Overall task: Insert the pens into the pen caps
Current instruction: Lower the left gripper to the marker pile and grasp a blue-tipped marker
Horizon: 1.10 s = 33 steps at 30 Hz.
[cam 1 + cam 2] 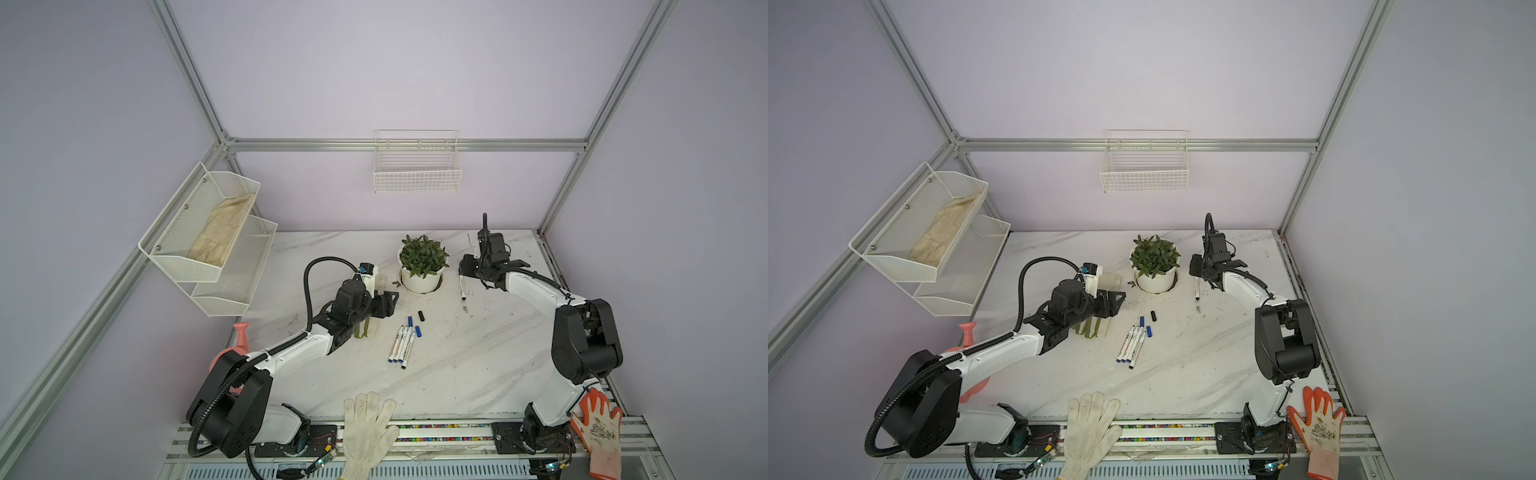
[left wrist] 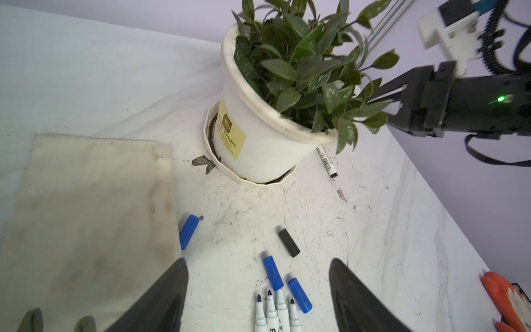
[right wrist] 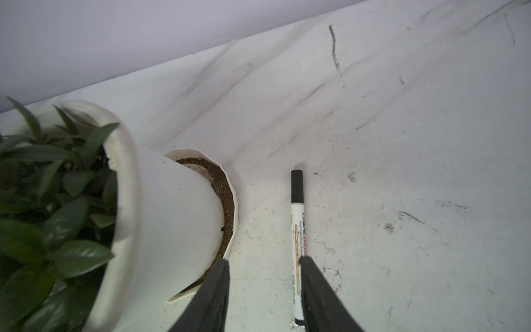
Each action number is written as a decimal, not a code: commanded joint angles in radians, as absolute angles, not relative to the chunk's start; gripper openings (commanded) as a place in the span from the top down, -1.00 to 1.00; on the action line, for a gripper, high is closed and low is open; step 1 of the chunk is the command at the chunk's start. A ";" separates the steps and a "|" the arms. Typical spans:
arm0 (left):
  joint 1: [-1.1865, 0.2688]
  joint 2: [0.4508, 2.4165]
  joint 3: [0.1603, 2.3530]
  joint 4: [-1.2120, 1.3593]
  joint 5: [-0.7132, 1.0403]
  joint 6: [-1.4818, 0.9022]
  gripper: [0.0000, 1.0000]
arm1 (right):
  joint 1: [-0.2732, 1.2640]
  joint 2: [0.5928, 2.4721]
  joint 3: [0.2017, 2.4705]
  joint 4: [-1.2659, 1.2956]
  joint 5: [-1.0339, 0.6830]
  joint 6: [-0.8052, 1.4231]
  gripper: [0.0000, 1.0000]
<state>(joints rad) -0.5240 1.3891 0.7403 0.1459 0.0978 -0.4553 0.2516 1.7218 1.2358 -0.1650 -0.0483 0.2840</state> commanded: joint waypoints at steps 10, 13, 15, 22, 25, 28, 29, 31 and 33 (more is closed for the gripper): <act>-0.576 1.517 0.798 -0.235 0.145 -0.317 -0.35 | 0.249 1.666 1.121 -0.110 0.014 0.305 0.20; -0.604 1.552 0.820 -0.294 0.147 -0.303 -0.32 | 0.249 1.677 1.125 -0.109 0.012 0.297 0.22; -0.626 1.560 0.826 -0.309 0.136 -0.295 -0.32 | 0.249 1.684 1.129 -0.107 0.013 0.293 0.23; -0.658 1.559 0.837 -0.311 0.103 -0.299 -0.31 | 0.249 1.687 1.129 -0.106 -0.002 0.285 0.25; -0.665 1.570 0.853 -0.319 0.102 -0.290 -0.31 | 0.249 1.685 1.129 -0.103 -0.005 0.284 0.25; -0.677 1.584 0.865 -0.327 0.101 -0.287 -0.31 | 0.250 1.679 1.125 -0.102 -0.005 0.278 0.26; -0.680 1.588 0.868 -0.330 0.100 -0.286 -0.31 | 0.249 1.676 1.125 -0.103 -0.003 0.277 0.25; -0.690 1.596 0.875 -0.345 0.083 -0.285 -0.30 | 0.249 1.668 1.121 -0.102 -0.002 0.276 0.26; -0.699 1.605 0.885 -0.371 0.041 -0.285 -0.26 | 0.249 1.660 1.114 -0.099 0.000 0.276 0.26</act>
<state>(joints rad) -0.6834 1.5883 0.8169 -0.3176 0.0780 -0.3016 0.2516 1.6772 1.1206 -0.1158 -0.0059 0.2825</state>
